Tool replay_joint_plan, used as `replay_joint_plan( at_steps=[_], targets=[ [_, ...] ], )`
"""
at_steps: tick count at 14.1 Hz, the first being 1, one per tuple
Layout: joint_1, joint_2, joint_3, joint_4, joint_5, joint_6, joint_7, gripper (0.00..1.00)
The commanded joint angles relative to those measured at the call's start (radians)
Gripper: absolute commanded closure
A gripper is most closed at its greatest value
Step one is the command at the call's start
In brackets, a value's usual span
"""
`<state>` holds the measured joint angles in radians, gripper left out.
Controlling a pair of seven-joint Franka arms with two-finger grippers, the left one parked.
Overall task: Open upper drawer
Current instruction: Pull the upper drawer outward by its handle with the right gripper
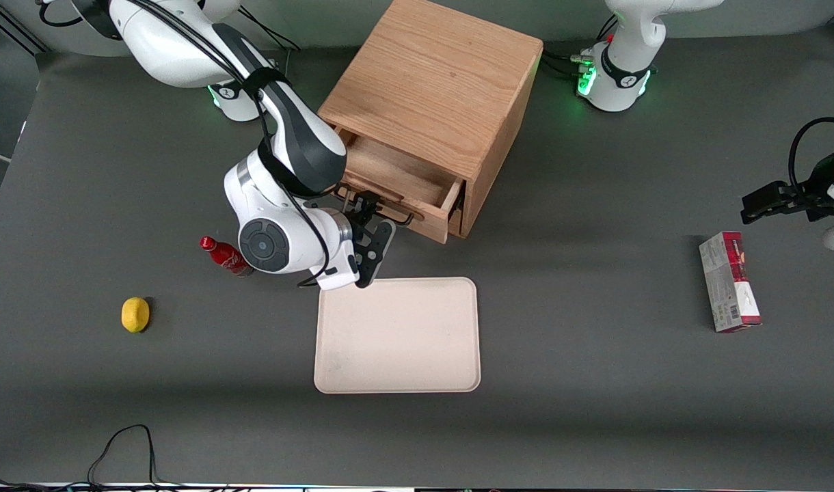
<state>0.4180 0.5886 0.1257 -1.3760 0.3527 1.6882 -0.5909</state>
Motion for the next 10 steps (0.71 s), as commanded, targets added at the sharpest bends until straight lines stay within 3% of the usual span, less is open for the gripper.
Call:
replay_joint_plan(
  at_steps=[1, 10],
  targets=[
    [-0.018, 0.036, 0.003, 0.055, -0.015, -0.001, -0.020, 0.00],
    [-0.047, 0.056, 0.003, 0.097, -0.021, -0.001, -0.036, 0.00]
  ],
)
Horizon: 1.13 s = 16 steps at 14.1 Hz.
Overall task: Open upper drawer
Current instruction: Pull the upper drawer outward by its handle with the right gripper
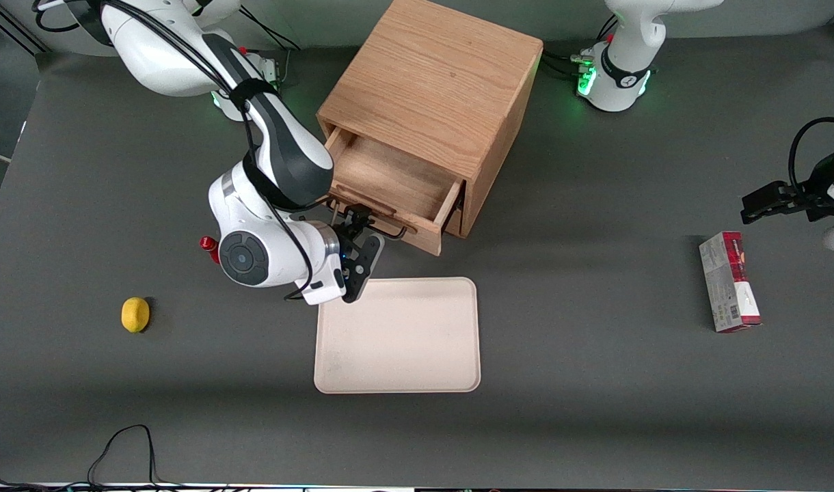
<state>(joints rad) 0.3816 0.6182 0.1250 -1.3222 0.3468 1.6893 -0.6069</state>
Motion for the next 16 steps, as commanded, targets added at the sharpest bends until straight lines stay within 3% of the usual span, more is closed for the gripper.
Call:
replay_joint_plan(
  at_steps=[1, 16],
  targets=[
    [-0.012, 0.026, 0.004, 0.044, -0.015, -0.002, -0.021, 0.00],
    [-0.053, 0.060, 0.004, 0.115, -0.015, -0.002, -0.051, 0.00]
  ],
)
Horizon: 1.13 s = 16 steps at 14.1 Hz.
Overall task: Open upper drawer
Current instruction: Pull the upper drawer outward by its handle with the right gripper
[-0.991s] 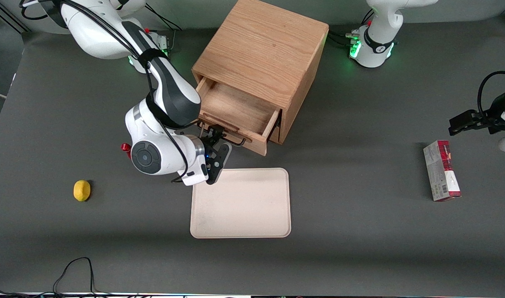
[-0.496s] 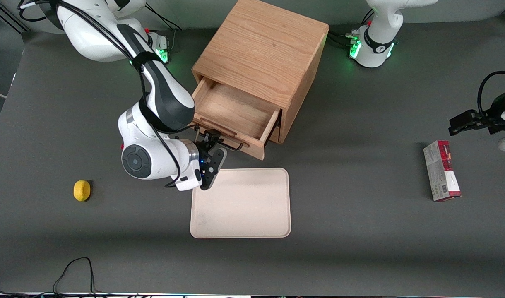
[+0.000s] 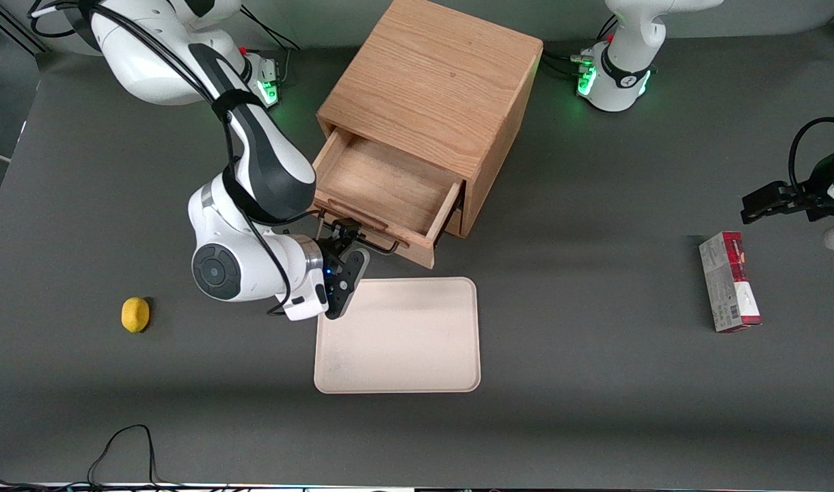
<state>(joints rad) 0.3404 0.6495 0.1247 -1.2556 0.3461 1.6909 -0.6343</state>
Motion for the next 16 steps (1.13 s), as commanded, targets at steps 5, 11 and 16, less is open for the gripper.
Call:
replay_joint_plan(
  at_steps=[5, 11, 16],
  targets=[
    [-0.034, 0.051, 0.004, 0.065, -0.022, -0.003, -0.025, 0.00],
    [-0.055, 0.076, 0.004, 0.110, -0.022, -0.003, -0.025, 0.00],
    [-0.067, 0.087, 0.004, 0.131, -0.024, -0.003, -0.024, 0.00]
  ],
)
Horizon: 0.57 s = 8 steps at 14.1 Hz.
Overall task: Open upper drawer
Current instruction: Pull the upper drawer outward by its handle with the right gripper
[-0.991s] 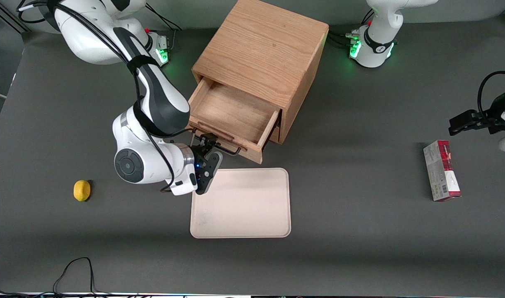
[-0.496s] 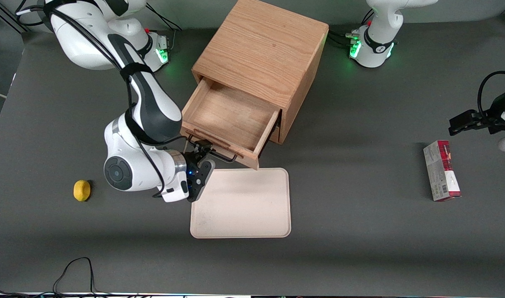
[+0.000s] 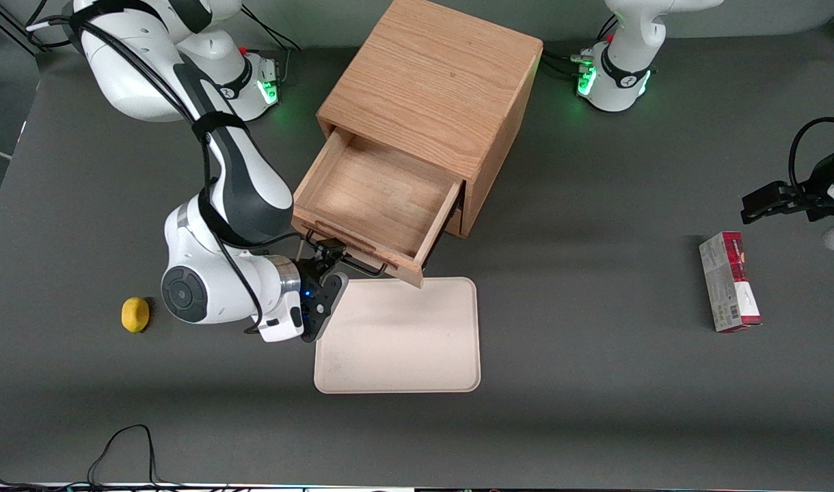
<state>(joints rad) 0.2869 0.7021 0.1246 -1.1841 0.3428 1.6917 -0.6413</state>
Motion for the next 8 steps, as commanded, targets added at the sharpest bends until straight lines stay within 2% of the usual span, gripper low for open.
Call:
replay_joint_plan(
  at_steps=[1, 8],
  targets=[
    [-0.017, 0.037, 0.004, 0.069, -0.021, -0.004, -0.017, 0.00],
    [-0.040, 0.040, 0.004, 0.083, -0.022, 0.005, -0.017, 0.00]
  ],
)
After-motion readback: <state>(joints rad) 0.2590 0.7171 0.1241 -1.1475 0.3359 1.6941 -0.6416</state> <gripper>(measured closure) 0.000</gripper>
